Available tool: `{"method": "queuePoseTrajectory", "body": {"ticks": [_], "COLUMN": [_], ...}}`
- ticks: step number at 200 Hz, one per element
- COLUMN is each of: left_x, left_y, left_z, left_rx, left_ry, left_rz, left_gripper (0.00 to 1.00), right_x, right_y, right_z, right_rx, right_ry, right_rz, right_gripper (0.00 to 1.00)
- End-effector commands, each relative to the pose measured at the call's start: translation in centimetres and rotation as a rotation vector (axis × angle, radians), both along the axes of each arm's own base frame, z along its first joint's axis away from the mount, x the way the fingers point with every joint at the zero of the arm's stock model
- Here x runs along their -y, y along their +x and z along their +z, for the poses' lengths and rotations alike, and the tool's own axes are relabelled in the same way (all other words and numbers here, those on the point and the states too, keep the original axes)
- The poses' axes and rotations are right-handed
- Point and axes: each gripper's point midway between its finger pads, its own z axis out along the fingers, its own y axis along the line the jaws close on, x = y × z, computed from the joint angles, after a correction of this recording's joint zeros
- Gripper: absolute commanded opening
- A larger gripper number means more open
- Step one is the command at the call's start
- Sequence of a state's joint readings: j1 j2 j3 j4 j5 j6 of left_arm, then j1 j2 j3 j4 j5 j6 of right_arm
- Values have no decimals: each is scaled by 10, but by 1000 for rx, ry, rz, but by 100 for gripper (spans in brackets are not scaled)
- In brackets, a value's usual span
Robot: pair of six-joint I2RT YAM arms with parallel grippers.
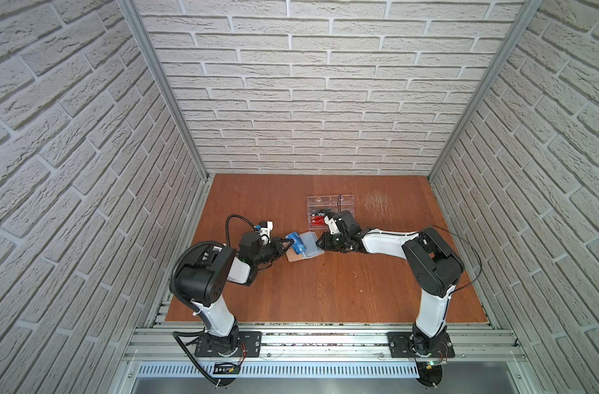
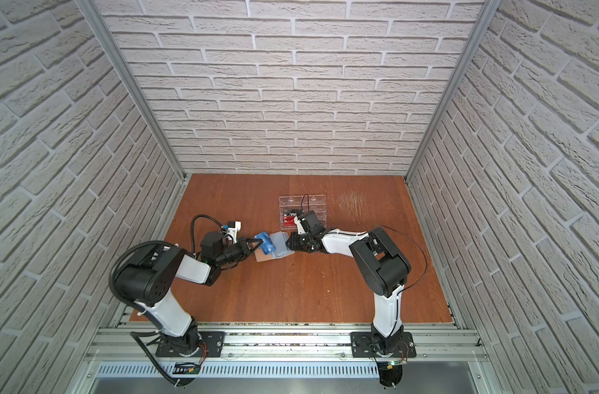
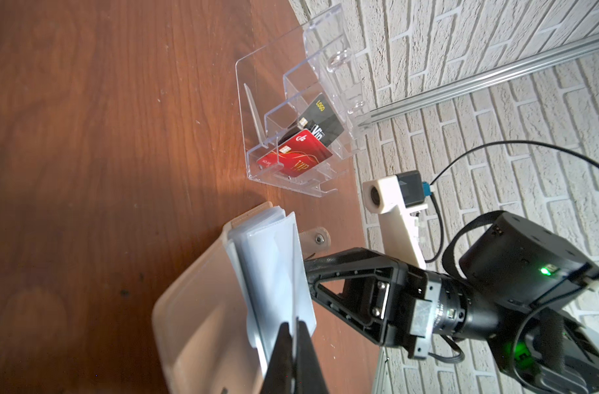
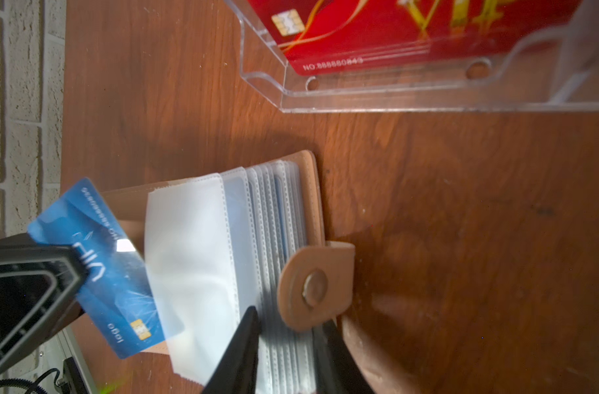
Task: Take the credit cards out of the card holder
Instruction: Take out the credit card from the card slot, then place the credit card in the storage box.
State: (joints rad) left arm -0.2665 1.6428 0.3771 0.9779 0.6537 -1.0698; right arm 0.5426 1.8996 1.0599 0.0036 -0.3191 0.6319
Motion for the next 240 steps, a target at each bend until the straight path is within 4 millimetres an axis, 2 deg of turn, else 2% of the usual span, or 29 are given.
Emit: {"method": "queuePoseTrajectory", "body": {"ticks": [1, 41, 72, 119, 159, 189, 209, 240], "left_x": [-3, -9, -9, 6, 21, 29, 33, 45], "left_y": [-6, -16, -17, -10, 7, 23, 36, 59], "left_z": [6, 30, 48, 84, 117, 132, 133, 122], "left_rx": [41, 81, 102, 119, 109, 128, 154, 169], "left_ry": [100, 236, 308, 397, 523, 647, 776, 941], "left_rz": [-9, 8, 17, -48, -182, -305, -373, -482], "left_gripper": [0, 0, 0, 0, 0, 0, 0, 0], "right_x": [13, 15, 18, 40, 75, 100, 115, 135], "right_y": [-21, -24, -27, -33, -31, -26, -22, -18], "right_z": [-7, 19, 44, 86, 113, 126, 133, 140], "right_rx": [-48, 0, 39, 108, 110, 108, 102, 86], "right_ry": [-59, -36, -30, -90, -114, -97, -97, -82], "right_rz": [17, 24, 32, 19, -47, -103, -136, -177], "right_gripper": [36, 46, 59, 99, 100, 100, 100, 100]}}
